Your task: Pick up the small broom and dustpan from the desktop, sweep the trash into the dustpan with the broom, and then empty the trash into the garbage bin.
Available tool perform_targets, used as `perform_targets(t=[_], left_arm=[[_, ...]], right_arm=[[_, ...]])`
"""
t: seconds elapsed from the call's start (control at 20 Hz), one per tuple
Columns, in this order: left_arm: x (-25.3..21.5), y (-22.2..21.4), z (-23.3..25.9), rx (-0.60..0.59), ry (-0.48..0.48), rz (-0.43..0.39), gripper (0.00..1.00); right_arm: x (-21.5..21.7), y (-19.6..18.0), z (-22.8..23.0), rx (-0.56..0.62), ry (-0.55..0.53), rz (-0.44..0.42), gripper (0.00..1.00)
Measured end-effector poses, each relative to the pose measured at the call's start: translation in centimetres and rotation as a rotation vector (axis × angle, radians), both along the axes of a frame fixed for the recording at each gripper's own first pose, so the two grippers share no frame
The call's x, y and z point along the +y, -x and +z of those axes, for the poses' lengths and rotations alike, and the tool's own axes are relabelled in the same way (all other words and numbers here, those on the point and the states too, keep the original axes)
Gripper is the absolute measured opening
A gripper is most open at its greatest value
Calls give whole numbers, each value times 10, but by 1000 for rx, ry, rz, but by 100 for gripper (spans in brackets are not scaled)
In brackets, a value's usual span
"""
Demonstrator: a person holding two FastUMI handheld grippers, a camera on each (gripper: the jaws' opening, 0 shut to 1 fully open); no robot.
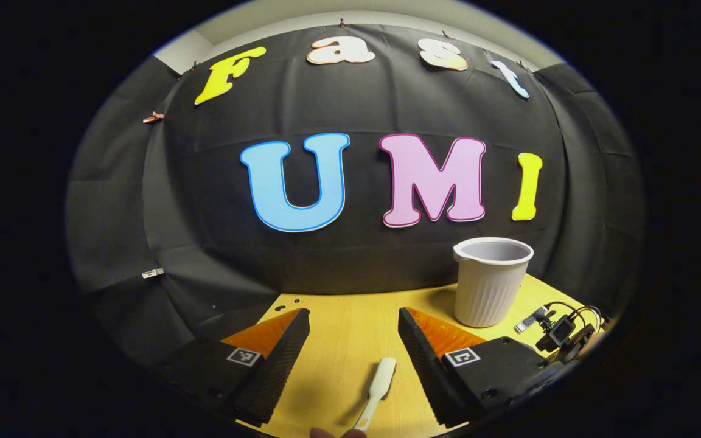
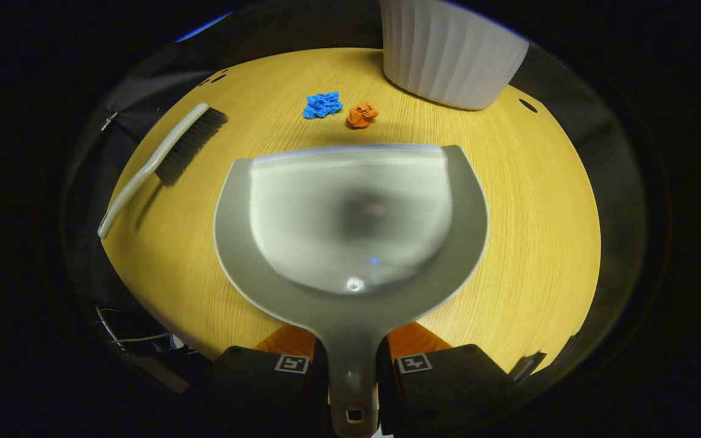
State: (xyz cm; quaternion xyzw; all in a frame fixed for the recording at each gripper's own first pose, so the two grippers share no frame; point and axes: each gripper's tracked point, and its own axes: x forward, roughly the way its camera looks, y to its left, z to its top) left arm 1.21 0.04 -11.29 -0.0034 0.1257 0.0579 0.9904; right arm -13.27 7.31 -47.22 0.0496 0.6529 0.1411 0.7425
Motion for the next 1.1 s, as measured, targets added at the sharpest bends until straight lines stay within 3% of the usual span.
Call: perform_targets(t=[0.15, 0.3, 0.65, 0.85, 1.1], left_arm=[[0, -2, -31, 73, 35, -12, 94], [-2, 0, -66, 178, 101, -36, 94], [-20, 16, -160, 547, 298, -110, 96], [-30, 27, -212, 777, 219, -178, 94], [-34, 32, -248, 933, 150, -210, 94]], right_arm=[[-3, 5, 6, -26, -3, 27, 39], [-8, 6, 27, -68, -46, 42, 35], [-42, 7, 56, -127, -28, 100, 38], [-57, 4, 62, -145, -17, 71, 35], [-62, 10, 59, -139, -9, 76, 31]])
